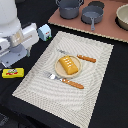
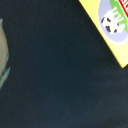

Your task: Place the bread, butter, and milk from the table onto the serving area.

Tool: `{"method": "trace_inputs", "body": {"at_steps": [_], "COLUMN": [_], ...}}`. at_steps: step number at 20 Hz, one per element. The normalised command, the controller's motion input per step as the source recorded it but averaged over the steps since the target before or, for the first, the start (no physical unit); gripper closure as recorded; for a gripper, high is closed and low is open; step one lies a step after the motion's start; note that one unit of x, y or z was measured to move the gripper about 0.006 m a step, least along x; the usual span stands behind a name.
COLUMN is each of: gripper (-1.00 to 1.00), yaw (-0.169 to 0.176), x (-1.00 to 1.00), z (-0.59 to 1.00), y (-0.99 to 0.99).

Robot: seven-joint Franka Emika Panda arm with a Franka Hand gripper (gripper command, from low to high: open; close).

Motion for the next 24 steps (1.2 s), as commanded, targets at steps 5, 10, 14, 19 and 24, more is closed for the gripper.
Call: {"method": "trace_inputs", "body": {"at_steps": [5, 10, 14, 19, 24], "gripper": [-1.00, -1.00, -1.00, -1.00, -1.00], "yaw": [0.193, 0.095, 0.085, 0.088, 0.078], "x": [-0.41, -0.24, -0.17, -0.13, -0.13], "z": [0.00, -0.08, -0.28, -0.34, -0.36], "y": [-0.15, -0.20, -0.13, -0.04, -0.01]}}
